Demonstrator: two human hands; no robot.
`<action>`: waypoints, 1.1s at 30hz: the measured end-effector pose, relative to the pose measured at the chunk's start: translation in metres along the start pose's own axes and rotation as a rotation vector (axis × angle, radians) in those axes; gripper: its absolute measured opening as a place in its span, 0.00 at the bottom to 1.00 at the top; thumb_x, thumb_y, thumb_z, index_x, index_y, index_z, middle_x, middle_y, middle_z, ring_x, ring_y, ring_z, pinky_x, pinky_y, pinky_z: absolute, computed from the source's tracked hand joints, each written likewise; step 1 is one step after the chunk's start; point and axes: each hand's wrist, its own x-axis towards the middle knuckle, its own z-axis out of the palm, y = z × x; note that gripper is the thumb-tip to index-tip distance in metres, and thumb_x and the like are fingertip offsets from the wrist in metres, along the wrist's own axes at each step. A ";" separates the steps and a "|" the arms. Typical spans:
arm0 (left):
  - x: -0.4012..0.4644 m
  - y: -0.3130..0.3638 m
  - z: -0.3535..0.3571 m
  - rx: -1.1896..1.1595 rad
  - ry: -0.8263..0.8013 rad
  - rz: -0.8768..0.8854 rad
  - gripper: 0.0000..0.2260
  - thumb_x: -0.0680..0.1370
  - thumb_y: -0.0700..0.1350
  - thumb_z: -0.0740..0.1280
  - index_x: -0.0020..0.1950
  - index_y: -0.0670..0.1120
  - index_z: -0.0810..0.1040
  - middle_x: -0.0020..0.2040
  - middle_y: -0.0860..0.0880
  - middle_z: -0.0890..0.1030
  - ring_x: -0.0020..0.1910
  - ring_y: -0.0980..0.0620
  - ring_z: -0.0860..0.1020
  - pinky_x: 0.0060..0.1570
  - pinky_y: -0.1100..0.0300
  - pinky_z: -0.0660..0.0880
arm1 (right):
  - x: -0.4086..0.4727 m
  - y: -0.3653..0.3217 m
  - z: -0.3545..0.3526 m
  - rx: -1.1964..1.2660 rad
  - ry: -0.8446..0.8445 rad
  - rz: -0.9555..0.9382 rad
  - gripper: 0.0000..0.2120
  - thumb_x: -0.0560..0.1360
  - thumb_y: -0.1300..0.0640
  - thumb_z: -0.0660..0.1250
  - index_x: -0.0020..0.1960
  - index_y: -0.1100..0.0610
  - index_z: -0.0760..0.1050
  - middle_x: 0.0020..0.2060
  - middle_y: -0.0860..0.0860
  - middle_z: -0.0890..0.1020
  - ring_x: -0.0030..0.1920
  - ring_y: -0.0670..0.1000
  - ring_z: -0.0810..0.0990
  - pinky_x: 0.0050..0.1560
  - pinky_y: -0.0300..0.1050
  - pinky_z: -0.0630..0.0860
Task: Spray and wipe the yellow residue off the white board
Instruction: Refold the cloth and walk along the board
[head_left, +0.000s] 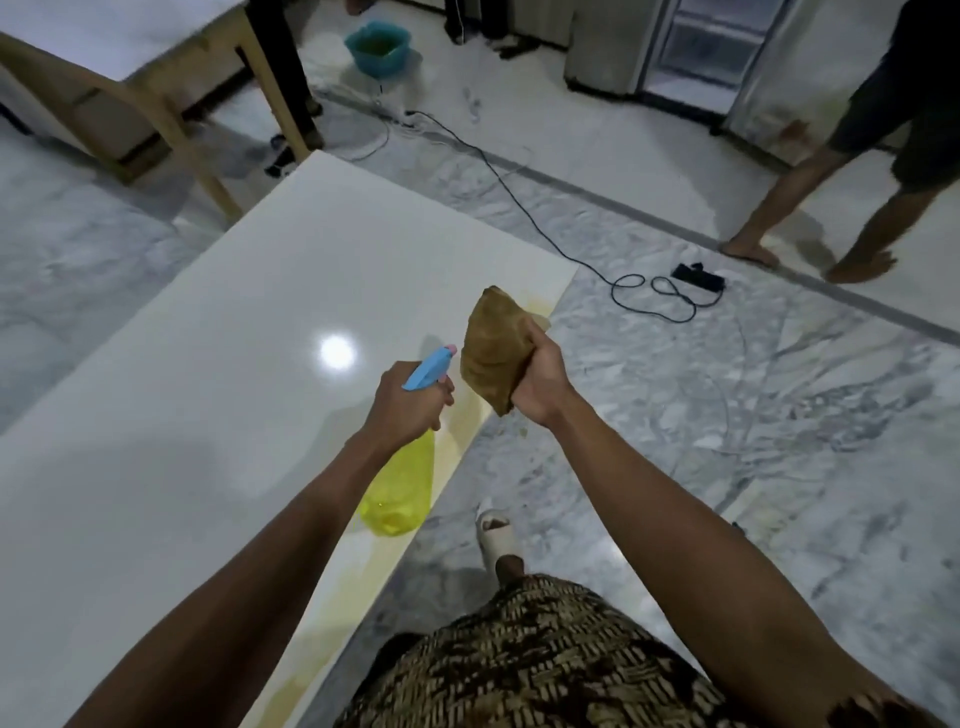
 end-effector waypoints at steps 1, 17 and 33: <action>0.013 0.007 0.002 0.009 0.005 -0.008 0.09 0.82 0.37 0.66 0.57 0.40 0.84 0.47 0.39 0.86 0.30 0.47 0.79 0.28 0.65 0.77 | 0.011 -0.008 0.000 -0.016 0.000 0.016 0.27 0.80 0.40 0.59 0.70 0.58 0.75 0.66 0.59 0.79 0.68 0.59 0.76 0.71 0.60 0.70; 0.109 0.039 0.018 0.042 0.005 -0.117 0.11 0.82 0.39 0.67 0.61 0.38 0.84 0.46 0.38 0.86 0.31 0.48 0.79 0.36 0.60 0.78 | 0.094 -0.061 -0.004 0.010 0.005 0.084 0.27 0.81 0.41 0.59 0.70 0.60 0.74 0.66 0.60 0.79 0.67 0.59 0.77 0.72 0.60 0.69; 0.144 0.064 0.033 0.014 -0.134 -0.191 0.20 0.73 0.46 0.69 0.61 0.38 0.85 0.45 0.39 0.87 0.32 0.47 0.82 0.44 0.51 0.83 | 0.108 -0.081 -0.023 -0.099 0.116 0.100 0.31 0.78 0.36 0.64 0.69 0.59 0.75 0.63 0.58 0.81 0.63 0.58 0.81 0.67 0.60 0.74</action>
